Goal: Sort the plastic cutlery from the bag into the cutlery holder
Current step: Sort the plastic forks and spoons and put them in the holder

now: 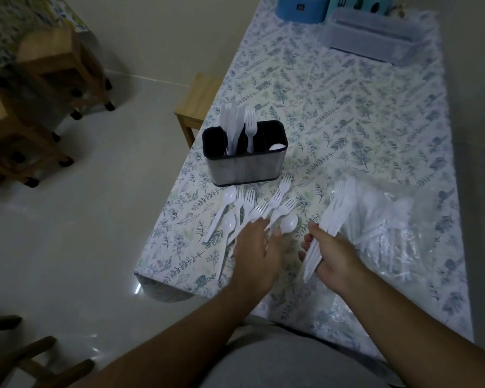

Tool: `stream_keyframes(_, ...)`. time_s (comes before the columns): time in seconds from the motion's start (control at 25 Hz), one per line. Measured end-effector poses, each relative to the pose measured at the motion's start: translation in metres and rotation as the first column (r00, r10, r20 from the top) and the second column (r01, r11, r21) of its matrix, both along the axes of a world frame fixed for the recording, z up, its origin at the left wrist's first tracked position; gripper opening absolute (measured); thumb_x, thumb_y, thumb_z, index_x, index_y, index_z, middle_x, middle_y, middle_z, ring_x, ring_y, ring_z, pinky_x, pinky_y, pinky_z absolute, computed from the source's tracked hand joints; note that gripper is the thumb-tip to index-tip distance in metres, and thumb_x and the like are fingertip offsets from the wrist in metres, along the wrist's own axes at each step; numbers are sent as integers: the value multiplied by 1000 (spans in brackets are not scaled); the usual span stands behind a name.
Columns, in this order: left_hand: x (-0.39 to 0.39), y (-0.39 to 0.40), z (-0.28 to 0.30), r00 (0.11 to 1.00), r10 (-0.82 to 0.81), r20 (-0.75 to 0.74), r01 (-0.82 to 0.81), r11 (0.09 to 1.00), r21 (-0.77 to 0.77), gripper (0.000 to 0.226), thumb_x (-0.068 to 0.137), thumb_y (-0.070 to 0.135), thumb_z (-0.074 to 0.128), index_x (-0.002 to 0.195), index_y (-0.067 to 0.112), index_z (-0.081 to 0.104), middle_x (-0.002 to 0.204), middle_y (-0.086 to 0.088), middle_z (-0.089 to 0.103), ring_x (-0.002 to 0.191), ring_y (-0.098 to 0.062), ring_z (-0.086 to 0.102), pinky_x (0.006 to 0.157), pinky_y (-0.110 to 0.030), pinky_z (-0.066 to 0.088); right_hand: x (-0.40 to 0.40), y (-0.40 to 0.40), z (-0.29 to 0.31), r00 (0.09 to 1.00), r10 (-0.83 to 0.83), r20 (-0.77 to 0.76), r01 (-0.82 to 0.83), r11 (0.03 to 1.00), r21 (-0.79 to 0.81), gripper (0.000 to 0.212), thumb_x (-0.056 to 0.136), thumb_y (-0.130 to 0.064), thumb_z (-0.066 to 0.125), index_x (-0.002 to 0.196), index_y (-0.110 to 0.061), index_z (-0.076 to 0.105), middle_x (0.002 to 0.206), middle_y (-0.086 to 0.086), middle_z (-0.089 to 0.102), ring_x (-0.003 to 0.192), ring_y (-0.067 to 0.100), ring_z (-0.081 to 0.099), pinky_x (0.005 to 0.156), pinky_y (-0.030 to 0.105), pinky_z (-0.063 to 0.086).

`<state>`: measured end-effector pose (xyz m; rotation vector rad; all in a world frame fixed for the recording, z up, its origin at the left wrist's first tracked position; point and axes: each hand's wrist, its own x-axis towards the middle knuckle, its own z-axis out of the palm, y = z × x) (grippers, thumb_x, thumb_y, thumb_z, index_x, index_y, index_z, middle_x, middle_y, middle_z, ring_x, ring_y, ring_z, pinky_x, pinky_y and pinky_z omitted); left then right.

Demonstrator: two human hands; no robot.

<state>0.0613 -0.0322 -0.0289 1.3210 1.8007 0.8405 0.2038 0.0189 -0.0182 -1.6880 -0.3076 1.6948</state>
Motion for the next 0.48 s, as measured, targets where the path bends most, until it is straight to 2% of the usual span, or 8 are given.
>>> stream_keyframes(0.04, 7, 2, 11, 946, 197, 258, -166, 977, -136, 32, 104, 44, 36, 124, 31, 57, 122, 23, 57, 122, -8, 52, 97, -27, 40, -7, 7, 8, 999, -42, -29, 44, 998, 52, 8, 98, -17, 66, 94, -10, 64, 71, 4, 59, 64, 16, 58, 65, 36, 53)
stream_keyframes(0.08, 13, 6, 21, 813, 383, 439, -258, 913, -317, 36, 105, 45, 33, 119, 26, 60, 116, 15, 63, 115, -11, 57, 94, -29, 43, -15, 13, 17, 996, -72, -58, 78, 991, 106, 7, 98, -16, 65, 92, -11, 64, 72, 4, 60, 65, 16, 59, 67, 36, 54)
stream_keyframes(0.2, 19, 22, 40, 341, 661, 669, -268, 750, -605, 58, 104, 51, 29, 114, 9, 67, 118, -13, 71, 111, -25, 66, 98, -39, 50, -48, 13, 35, 995, -33, -98, 57, 965, 255, 3, 98, -13, 65, 95, -12, 64, 73, 4, 67, 70, 17, 68, 75, 38, 60)
stream_keyframes(0.24, 20, 26, 46, 272, 664, 697, -261, 748, -611, 60, 104, 51, 27, 111, 10, 70, 115, -14, 73, 109, -26, 67, 98, -40, 50, -59, 7, 37, 999, 18, -38, -6, 959, 285, 3, 97, -16, 65, 96, -14, 64, 76, 3, 72, 74, 19, 72, 77, 40, 61)
stream_keyframes(0.28, 20, 29, 54, 300, 643, 704, -259, 766, -589, 60, 104, 51, 26, 108, 14, 74, 109, -10, 75, 108, -24, 69, 98, -38, 50, -67, -1, 36, 996, 77, 47, -88, 950, 299, 4, 97, -20, 65, 98, -16, 65, 81, 3, 76, 79, 19, 76, 79, 41, 61)
stream_keyframes(0.36, 18, 29, 68, 478, 559, 677, -224, 823, -522, 55, 106, 49, 26, 104, 24, 75, 99, 2, 77, 103, -14, 69, 88, -27, 50, -72, -5, 36, 974, 156, 161, -198, 935, 293, 9, 98, -25, 63, 105, -21, 65, 88, 1, 78, 83, 15, 76, 78, 38, 60)
stream_keyframes(0.44, 8, 23, 67, 657, 476, 584, -221, 863, -454, 41, 105, 48, 32, 111, 29, 67, 102, 13, 71, 98, -3, 64, 77, -19, 46, -63, 4, 41, 961, 215, 173, -257, 927, 273, 12, 101, -23, 59, 112, -21, 62, 86, 4, 72, 69, 15, 68, 65, 33, 56)
stream_keyframes(0.48, 0, 21, 63, 711, 442, 547, -230, 881, -413, 31, 104, 46, 38, 120, 32, 61, 111, 16, 65, 102, -1, 60, 82, -20, 46, -58, 7, 43, 952, 257, 163, -294, 917, 269, 13, 102, -22, 57, 114, -22, 59, 84, 5, 67, 62, 14, 61, 59, 32, 51)
